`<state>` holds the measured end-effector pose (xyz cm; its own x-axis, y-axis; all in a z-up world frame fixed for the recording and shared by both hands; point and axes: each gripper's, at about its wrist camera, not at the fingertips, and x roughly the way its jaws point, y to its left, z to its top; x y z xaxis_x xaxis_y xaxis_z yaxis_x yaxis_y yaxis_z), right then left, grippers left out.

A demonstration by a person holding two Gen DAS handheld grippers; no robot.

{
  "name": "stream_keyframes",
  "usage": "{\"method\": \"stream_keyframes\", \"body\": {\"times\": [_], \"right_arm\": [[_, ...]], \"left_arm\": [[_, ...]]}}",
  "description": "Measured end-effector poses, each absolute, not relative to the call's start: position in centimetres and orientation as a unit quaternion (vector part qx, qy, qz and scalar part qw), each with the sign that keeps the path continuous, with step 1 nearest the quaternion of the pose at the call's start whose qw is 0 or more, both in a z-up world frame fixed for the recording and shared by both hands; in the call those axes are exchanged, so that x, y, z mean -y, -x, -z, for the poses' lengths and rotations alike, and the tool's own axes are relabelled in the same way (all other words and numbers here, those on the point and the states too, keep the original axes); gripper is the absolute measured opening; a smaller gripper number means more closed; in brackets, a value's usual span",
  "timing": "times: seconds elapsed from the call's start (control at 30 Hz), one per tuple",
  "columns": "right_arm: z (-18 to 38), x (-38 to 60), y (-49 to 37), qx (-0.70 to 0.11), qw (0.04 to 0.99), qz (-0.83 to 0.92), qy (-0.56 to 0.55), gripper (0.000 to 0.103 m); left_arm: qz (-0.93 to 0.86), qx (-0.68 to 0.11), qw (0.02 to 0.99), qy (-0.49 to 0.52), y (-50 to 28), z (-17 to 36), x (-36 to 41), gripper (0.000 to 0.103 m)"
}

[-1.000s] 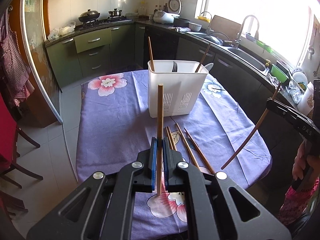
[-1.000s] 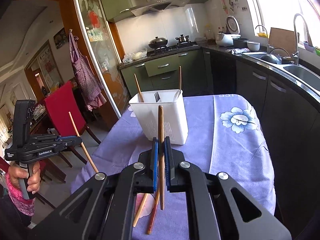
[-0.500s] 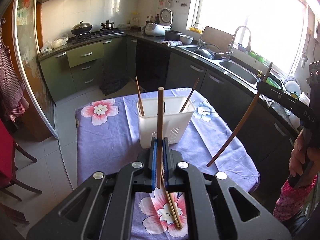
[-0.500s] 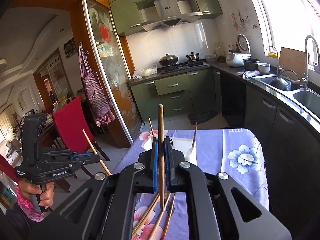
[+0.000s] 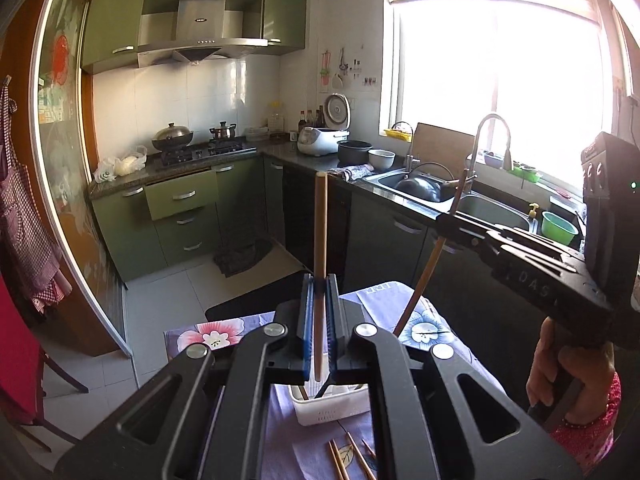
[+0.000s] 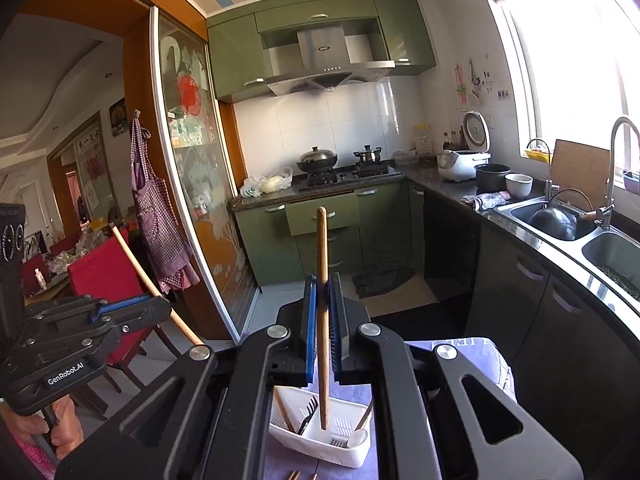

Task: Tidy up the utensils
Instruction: 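Lower the chopsticks into the holder and open both tools, then grasp a wooden chopstick with the left tool while the right tool grasps another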

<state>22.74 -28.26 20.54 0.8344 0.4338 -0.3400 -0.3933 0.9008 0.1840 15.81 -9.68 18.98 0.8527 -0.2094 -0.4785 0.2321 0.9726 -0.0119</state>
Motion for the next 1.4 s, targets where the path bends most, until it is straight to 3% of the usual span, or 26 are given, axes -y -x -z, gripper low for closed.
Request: {"method": "stream_keyframes", "body": {"times": [0.4, 0.53, 0.57, 0.73, 0.8, 0.9, 1.2, 1.27, 1.4], "right_arm": [[-11.2, 26.4, -27.4, -0.265, 0.938, -0.223, -0.031, 0.008], [-11.5, 26.2, -26.3, -0.259, 0.939, -0.224, -0.023, 0.013], [-11.8, 26.2, -25.5, -0.254, 0.941, -0.224, -0.021, 0.018], [-13.9, 26.8, -20.6, -0.219, 0.948, -0.232, -0.018, 0.021], [-14.2, 27.5, -17.7, -0.203, 0.952, -0.23, -0.013, 0.033], [-12.8, 29.0, -13.1, -0.196, 0.955, -0.221, -0.006, 0.038], [-1.0, 34.1, -5.9, -0.289, 0.938, -0.186, -0.051, 0.038], [1.2, 35.1, -5.5, -0.309, 0.929, -0.189, -0.076, 0.038], [3.8, 36.7, -5.0, -0.33, 0.917, -0.192, -0.117, 0.039]], "left_arm": [[0.106, -0.346, 0.931, -0.044, -20.9, -11.0, 10.5, 0.007], [0.104, -0.35, 0.93, -0.043, -20.5, -11.1, 10.3, 0.032], [0.101, -0.348, 0.931, -0.044, -20.4, -11.3, 10.3, 0.032], [0.107, -0.339, 0.934, -0.039, -17.6, -12.6, 10.3, 0.032], [0.11, -0.35, 0.93, -0.036, -15.9, -12.2, 10.1, 0.033], [0.103, -0.394, 0.913, -0.021, -14.0, -9.3, 9.5, 0.042], [0.096, -0.541, 0.835, -0.019, -12.2, 4.8, 10.6, 0.04], [0.088, -0.555, 0.827, -0.025, -12.7, 6.5, 11.0, 0.035], [0.069, -0.565, 0.821, -0.038, -14.1, 8.1, 11.5, 0.034]]}}
